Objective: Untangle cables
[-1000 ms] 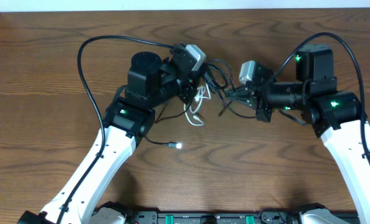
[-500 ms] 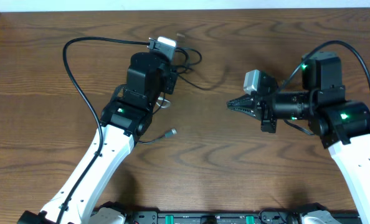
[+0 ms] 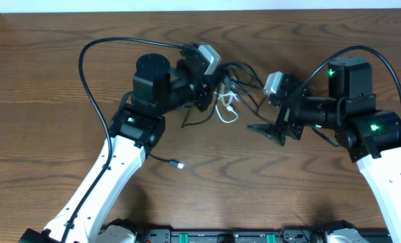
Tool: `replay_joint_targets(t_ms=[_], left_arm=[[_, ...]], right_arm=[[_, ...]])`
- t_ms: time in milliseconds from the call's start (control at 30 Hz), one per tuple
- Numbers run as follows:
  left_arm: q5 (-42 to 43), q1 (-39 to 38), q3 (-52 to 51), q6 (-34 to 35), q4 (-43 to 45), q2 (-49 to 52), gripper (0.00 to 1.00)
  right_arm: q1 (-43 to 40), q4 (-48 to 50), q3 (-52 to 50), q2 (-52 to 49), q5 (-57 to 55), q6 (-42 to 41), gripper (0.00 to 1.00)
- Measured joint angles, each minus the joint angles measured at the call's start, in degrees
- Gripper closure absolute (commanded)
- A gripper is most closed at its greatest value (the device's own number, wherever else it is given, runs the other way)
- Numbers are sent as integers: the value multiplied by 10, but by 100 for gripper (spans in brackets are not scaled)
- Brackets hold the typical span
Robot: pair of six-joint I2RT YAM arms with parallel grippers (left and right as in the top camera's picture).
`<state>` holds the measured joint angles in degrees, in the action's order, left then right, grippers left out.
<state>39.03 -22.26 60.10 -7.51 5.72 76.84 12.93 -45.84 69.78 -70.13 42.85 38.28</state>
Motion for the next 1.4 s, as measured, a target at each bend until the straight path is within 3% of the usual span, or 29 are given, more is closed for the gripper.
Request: replay_joint_targets(t_ms=[367, 700, 733, 767, 800, 867, 933, 1167, 1267, 1400], left_arm=[[124, 35, 0, -6, 3, 0, 92], [416, 53, 0, -92, 39, 0, 92], [435, 53, 0, -95, 51, 0, 92], [451, 53, 0, -95, 64, 0, 92], [467, 53, 0, -96, 70, 0, 92], [481, 53, 0, -99, 80, 0, 92], [488, 54, 0, -100, 82, 0, 92], [495, 87, 0, -104, 82, 0, 92], [496, 88, 0, -117, 94, 0, 92], [496, 82, 0, -123, 131, 0, 92]], right_arm=[[-19, -2, 0, -3, -174, -33, 1], [-38, 34, 0, -3, -126, -124, 1], [-38, 38, 0, -3, -112, -146, 7], [-38, 41, 0, -3, -94, -168, 22], [-38, 42, 0, -3, -82, -179, 30], [-38, 53, 0, -3, -39, -212, 32], [-38, 70, 0, -3, -14, -245, 44], [-38, 137, 0, -3, 121, -371, 41], [-38, 137, 0, -3, 164, -411, 30], [-38, 137, 0, -3, 185, -475, 27]])
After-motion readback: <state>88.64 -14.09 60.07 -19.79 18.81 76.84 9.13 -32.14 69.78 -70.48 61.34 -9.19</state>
